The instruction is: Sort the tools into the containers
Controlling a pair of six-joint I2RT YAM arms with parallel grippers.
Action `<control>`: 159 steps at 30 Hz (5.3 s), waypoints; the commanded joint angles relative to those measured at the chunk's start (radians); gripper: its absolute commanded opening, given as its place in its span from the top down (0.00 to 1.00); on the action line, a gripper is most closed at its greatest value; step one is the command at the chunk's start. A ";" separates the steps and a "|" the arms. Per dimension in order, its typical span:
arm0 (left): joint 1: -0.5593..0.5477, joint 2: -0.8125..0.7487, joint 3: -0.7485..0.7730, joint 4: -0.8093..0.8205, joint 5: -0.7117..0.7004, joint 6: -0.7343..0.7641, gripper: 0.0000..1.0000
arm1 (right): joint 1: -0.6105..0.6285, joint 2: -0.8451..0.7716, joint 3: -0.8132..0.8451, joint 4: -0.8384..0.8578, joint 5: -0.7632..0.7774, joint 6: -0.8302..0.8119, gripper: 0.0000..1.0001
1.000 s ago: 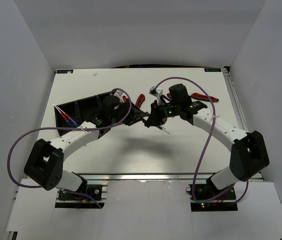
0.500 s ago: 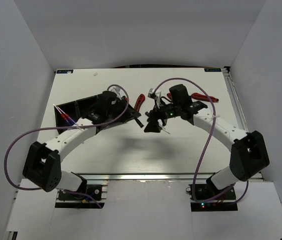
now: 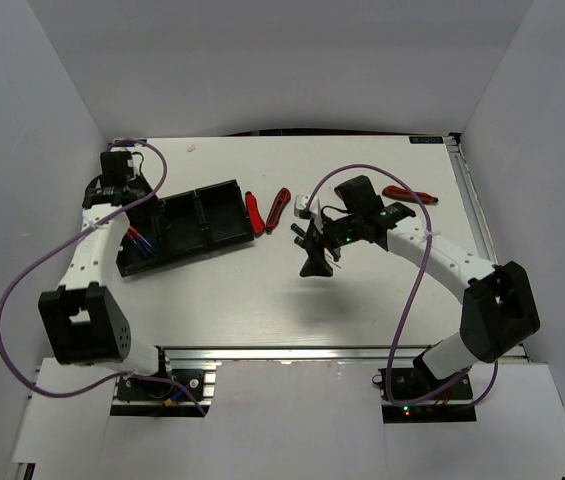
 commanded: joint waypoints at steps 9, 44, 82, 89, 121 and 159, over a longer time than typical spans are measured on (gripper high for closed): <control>0.004 0.238 0.118 0.050 0.013 0.102 0.95 | -0.021 0.011 -0.036 0.203 0.271 0.116 0.11; 0.004 -0.387 -0.326 0.070 0.246 -0.058 0.37 | -0.056 0.529 0.334 0.227 0.559 0.286 0.57; -0.413 -0.340 -0.580 0.542 0.358 -0.588 0.34 | -0.201 0.422 0.317 0.089 0.331 0.263 1.00; -0.553 -0.115 -0.460 0.645 0.266 -0.625 0.35 | -0.194 0.267 0.220 0.142 0.092 0.502 1.00; -0.648 0.248 -0.129 0.705 0.281 -0.593 0.53 | -0.160 0.210 0.120 0.313 -0.146 0.750 1.00; 0.085 0.255 0.238 -0.047 0.107 0.086 1.00 | -0.185 0.242 0.202 -0.106 -0.133 0.104 0.11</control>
